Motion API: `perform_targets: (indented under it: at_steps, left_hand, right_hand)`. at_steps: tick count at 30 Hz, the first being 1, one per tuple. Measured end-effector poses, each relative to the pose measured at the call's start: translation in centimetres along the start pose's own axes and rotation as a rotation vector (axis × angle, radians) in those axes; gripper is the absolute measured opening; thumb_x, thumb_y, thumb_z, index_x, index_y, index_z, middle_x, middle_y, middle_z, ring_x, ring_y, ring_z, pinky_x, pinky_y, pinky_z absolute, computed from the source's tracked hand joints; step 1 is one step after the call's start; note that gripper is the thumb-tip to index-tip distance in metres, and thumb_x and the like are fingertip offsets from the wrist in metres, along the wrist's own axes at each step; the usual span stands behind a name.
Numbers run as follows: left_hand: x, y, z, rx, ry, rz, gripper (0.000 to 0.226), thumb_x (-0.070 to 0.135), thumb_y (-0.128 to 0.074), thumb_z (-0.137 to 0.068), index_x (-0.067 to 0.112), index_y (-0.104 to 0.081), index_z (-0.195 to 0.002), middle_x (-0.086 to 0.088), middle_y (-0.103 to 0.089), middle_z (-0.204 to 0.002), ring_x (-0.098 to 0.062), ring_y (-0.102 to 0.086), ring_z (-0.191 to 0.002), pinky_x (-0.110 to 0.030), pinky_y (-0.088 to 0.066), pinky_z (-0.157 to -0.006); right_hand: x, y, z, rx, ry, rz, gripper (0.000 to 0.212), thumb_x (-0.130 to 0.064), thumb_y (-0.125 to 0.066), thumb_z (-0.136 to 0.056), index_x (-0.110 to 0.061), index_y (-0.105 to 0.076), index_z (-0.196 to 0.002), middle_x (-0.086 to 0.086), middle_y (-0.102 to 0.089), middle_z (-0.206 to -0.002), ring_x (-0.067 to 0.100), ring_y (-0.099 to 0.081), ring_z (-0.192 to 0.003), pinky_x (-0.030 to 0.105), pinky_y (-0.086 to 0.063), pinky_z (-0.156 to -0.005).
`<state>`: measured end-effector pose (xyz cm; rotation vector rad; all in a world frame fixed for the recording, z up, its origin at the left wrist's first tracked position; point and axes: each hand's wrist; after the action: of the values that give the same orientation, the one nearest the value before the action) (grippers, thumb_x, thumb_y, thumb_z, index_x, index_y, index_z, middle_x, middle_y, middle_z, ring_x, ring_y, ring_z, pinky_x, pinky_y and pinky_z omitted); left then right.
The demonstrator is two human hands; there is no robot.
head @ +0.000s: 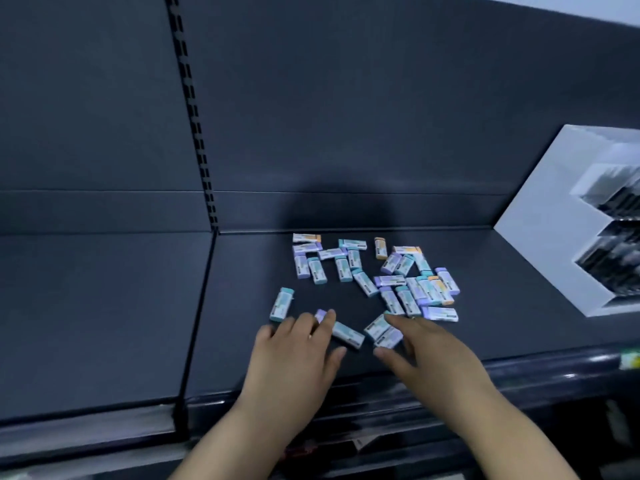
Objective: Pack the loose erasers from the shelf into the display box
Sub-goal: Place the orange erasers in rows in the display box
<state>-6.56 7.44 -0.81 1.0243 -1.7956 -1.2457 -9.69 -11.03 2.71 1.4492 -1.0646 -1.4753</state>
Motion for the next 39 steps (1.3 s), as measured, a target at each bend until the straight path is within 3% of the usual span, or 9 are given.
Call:
perform_targets:
  at_steps: [6,10,16,20,23,29,35,37,39]
  left_hand:
    - [0.8,-0.4,-0.2,0.087,0.046,-0.013,0.052,0.045,-0.035,-0.082,0.018,-0.069,-0.111,0.003,-0.064,-0.081,-0.022,-0.064,-0.069,-0.035,-0.046,-0.057]
    - [1.2,0.0,-1.4,0.084,0.022,-0.011,0.051,0.045,-0.035,-0.083,0.019,-0.067,-0.113,0.003,-0.063,-0.08,-0.021,-0.063,-0.069,-0.036,-0.046,-0.058]
    - [1.9,-0.6,-3.1,0.045,-0.065,0.003,0.052,0.046,-0.033,-0.084,0.019,-0.067,-0.114,0.005,-0.063,-0.08,-0.018,-0.061,-0.067,-0.034,-0.048,-0.058]
    - [3.0,-1.9,-4.0,0.02,-0.117,0.018,0.051,0.045,-0.035,-0.084,0.018,-0.067,-0.114,0.004,-0.063,-0.081,-0.019,-0.061,-0.067,-0.034,-0.048,-0.057]
    - [4.1,-2.7,-4.7,-0.005,-0.118,0.037,0.049,0.045,-0.035,-0.085,0.021,-0.066,-0.114,0.006,-0.063,-0.084,-0.018,-0.061,-0.07,-0.033,-0.047,-0.058]
    - [8.6,-4.2,-8.6,0.002,-0.079,0.073,0.046,0.045,-0.038,-0.081,0.023,-0.069,-0.108,0.005,-0.062,-0.083,-0.022,-0.061,-0.074,-0.033,-0.046,-0.06]
    - [14.5,-5.9,-12.7,-0.085,-0.012,0.133,0.046,0.048,-0.039,-0.075,0.028,-0.07,-0.103,0.009,-0.06,-0.082,-0.018,-0.062,-0.075,-0.034,-0.048,-0.061]
    - [15.7,-6.5,-13.5,-0.115,0.027,0.142,0.044,0.048,-0.044,-0.077,0.03,-0.067,-0.11,0.008,-0.059,-0.088,-0.018,-0.061,-0.083,-0.037,-0.048,-0.068]
    - [16.7,-6.8,-14.3,-0.182,0.081,0.149,0.046,0.044,-0.049,-0.086,0.031,-0.052,-0.13,0.006,-0.054,-0.111,-0.018,-0.051,-0.108,-0.038,-0.038,-0.087]
  right_hand:
    - [1.6,0.7,-0.5,-0.018,0.074,-0.04,0.057,-0.053,-0.045,-0.091,-0.035,-0.03,-0.143,-0.008,-0.048,-0.108,0.01,-0.046,-0.111,0.019,-0.03,-0.074]
    - [2.0,0.9,-0.5,-0.003,0.064,-0.043,0.056,-0.053,-0.045,-0.091,-0.035,-0.031,-0.142,-0.016,-0.033,-0.096,0.011,-0.047,-0.103,0.019,-0.03,-0.073]
    - [4.0,1.1,-0.9,0.025,-0.032,-0.093,0.055,-0.053,-0.046,-0.09,-0.035,-0.035,-0.14,-0.01,-0.046,-0.101,0.01,-0.049,-0.111,0.018,-0.033,-0.075]
    - [5.9,0.4,-1.5,0.041,-0.084,-0.114,0.055,-0.051,-0.049,-0.089,-0.033,-0.037,-0.14,-0.017,-0.032,-0.086,0.008,-0.043,-0.091,0.019,-0.033,-0.072]
    - [7.4,0.3,-1.8,0.026,-0.087,-0.122,0.054,-0.049,-0.05,-0.09,-0.034,-0.037,-0.139,-0.017,-0.029,-0.085,0.007,-0.041,-0.089,0.02,-0.032,-0.072]
    - [12.7,1.7,-4.3,0.07,-0.033,-0.135,0.05,-0.044,-0.053,-0.09,-0.03,-0.042,-0.137,-0.017,-0.035,-0.083,0.01,-0.048,-0.09,0.023,-0.038,-0.072]
    - [17.6,2.9,-8.3,0.023,0.08,-0.12,0.049,-0.042,-0.057,-0.088,-0.033,-0.045,-0.134,-0.014,-0.035,-0.083,0.005,-0.042,-0.082,0.023,-0.041,-0.07]
    - [18.8,2.9,-9.4,-0.013,0.11,-0.127,0.048,-0.042,-0.055,-0.088,-0.035,-0.044,-0.134,-0.014,-0.036,-0.087,0.005,-0.043,-0.083,0.024,-0.042,-0.071]
    - [19.8,3.1,-10.3,-0.06,0.153,-0.122,0.046,-0.043,-0.053,-0.089,-0.038,-0.043,-0.133,-0.014,-0.035,-0.084,0.004,-0.043,-0.081,0.022,-0.041,-0.069]
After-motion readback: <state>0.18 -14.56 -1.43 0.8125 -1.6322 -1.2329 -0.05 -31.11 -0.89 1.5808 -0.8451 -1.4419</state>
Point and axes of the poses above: each hand's wrist, its own z-axis away from the middle knuckle, its own y-axis out of the back of the hand, x = y × z
